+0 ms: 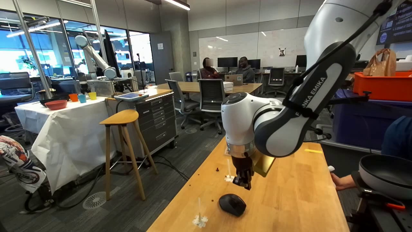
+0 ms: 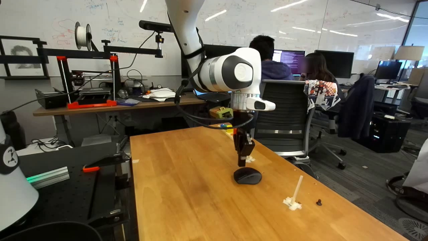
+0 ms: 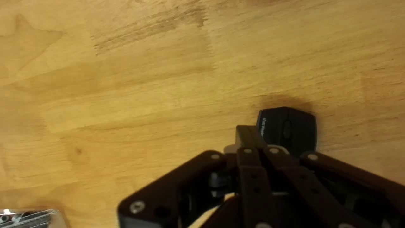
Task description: Slide the mouse slightly to the left
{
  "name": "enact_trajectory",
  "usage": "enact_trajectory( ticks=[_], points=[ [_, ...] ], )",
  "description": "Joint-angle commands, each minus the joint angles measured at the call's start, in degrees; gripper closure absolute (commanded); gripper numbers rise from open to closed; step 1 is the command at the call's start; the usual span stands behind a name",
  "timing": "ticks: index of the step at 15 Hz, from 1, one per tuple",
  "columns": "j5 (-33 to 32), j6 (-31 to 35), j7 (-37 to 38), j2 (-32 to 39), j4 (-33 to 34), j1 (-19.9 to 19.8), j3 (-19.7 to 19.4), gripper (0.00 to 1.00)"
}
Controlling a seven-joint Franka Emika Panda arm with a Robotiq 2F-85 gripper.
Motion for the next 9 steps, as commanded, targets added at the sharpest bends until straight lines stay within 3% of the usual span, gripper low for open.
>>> enact_trajectory(
  ticks=[1, 9],
  points=[
    [2.14, -3.2, 0.59, 4.04, 5.08, 2.71, -1.62, 1.0],
    [2.54, -6.12, 0.54, 10.32, 11.08, 3.96, -2.69, 1.0]
  ],
)
